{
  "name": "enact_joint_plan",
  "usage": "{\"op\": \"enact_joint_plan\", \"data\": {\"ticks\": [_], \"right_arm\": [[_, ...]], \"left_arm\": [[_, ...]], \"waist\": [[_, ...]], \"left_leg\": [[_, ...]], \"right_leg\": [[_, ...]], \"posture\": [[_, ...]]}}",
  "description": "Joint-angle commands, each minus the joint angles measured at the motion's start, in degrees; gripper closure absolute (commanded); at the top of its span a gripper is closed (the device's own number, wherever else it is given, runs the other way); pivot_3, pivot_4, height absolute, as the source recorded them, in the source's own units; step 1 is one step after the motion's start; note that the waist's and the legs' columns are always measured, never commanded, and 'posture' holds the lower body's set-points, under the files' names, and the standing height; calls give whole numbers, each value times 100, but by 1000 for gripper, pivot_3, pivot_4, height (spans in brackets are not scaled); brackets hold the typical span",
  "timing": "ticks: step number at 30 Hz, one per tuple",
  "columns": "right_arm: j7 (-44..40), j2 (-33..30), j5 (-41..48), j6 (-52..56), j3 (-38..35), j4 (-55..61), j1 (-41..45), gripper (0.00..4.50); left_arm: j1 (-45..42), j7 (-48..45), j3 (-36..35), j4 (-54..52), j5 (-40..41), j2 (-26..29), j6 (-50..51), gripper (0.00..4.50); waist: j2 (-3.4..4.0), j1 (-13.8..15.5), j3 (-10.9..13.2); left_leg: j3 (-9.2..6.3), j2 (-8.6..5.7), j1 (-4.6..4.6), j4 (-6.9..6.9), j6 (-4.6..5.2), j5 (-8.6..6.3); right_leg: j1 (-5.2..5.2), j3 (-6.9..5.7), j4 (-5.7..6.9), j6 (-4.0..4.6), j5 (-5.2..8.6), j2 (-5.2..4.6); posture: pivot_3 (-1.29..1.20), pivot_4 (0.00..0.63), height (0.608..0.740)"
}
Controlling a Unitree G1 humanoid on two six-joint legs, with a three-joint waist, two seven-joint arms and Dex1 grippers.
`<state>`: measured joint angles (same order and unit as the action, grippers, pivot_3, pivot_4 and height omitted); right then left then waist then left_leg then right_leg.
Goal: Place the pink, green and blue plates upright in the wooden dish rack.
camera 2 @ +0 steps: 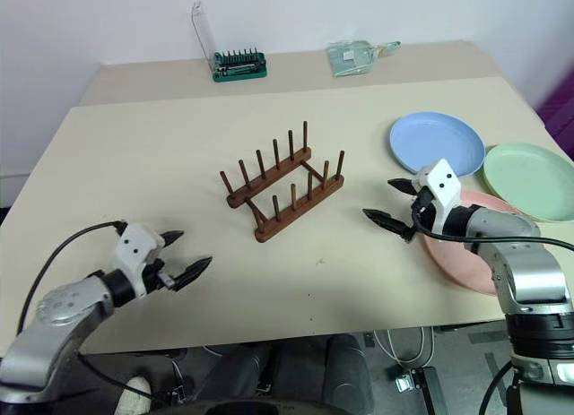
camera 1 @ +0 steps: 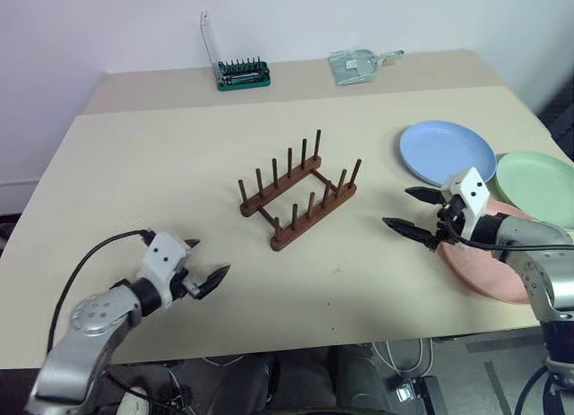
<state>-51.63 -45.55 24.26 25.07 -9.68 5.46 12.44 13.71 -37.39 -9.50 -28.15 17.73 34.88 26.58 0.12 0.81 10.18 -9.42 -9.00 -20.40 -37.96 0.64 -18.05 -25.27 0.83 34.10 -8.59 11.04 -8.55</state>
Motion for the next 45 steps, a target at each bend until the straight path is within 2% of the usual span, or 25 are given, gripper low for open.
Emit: {"op": "enact_joint_plan", "data": {"ticks": [1,10,19,23,25,28,32,33,35,39,40,45], "right_arm": [[-51,-7,-43,-201,-66,4,121,55],[-95,62,-132,-343,69,-24,255,55],[20,212,-255,-386,264,376,-60,55],[68,233,-233,-353,210,559,-175,55],[182,292,-239,-284,244,785,-303,55],[216,225,-76,-88,91,1263,-656,55],[382,242,-53,92,59,1748,-1019,55],[404,233,-49,124,46,1813,-1087,0],[440,231,-53,163,47,1926,-1199,0],[592,275,-77,251,66,2109,-1317,0],[615,275,-73,258,52,2141,-1355,0],[566,137,-6,369,-51,2335,-1626,0]], "left_arm": [[76,-125,-265,-294,121,130,-141,0],[41,-74,24,-292,50,77,-121,0],[-519,-22,952,-410,84,-128,337,0],[-1204,394,1883,-59,-444,-553,581,0],[-1347,483,2030,160,-567,-678,572,0],[-1938,751,2449,636,-703,-1241,762,0],[-2438,893,2583,1312,-849,-1663,747,0],[-2540,928,2625,1464,-910,-1737,720,546],[-2737,825,2726,1736,-944,-1833,609,1305],[-3082,423,2909,2193,-1070,-1770,180,3392],[-3220,291,3002,2376,-1164,-1721,-8,3689],[-3995,-801,3379,3324,-1359,-1590,-1139,3714]], "waist": [[-3,23,1],[-7,6,4],[-7,-6,4],[-6,36,3],[-8,36,3],[0,87,-2],[-4,161,-4],[-5,161,-4],[-5,169,-4],[-5,173,-5],[-5,180,-5],[-5,218,-5]], "left_leg": [[0,0,-1,0,0,0],[0,-1,0,-2,0,0],[-1,-1,1,-2,0,0],[-1,-3,1,-4,-5,3],[-2,-4,1,-6,-8,5],[-2,-2,3,-5,-25,15],[-2,-5,2,-17,-22,14],[-2,-4,6,-16,-19,12],[-2,-5,7,-17,-2,3],[-2,-5,8,-19,-10,7],[-2,-6,8,-19,-17,12],[-3,-7,9,-21,-21,15]], "right_leg": [[1,0,0,0,0,-1],[3,0,-1,0,0,-1],[4,0,1,0,-1,-1],[7,0,0,0,-1,-2],[7,0,0,0,-1,-1],[6,0,3,0,-1,-1],[13,0,0,-7,-6,-2],[17,0,1,-7,-6,-1],[20,0,0,-8,-6,-2],[22,0,0,-9,-7,-2],[23,0,-1,-10,-7,-2],[28,-2,-4,-12,-8,-3]], "posture": [[0,150,740],[0,150,740],[0,150,740],[0,150,740],[0,150,740],[0,150,740],[0,150,740],[0,150,740],[0,150,740],[0,150,740],[0,150,740],[0,150,740]]}}
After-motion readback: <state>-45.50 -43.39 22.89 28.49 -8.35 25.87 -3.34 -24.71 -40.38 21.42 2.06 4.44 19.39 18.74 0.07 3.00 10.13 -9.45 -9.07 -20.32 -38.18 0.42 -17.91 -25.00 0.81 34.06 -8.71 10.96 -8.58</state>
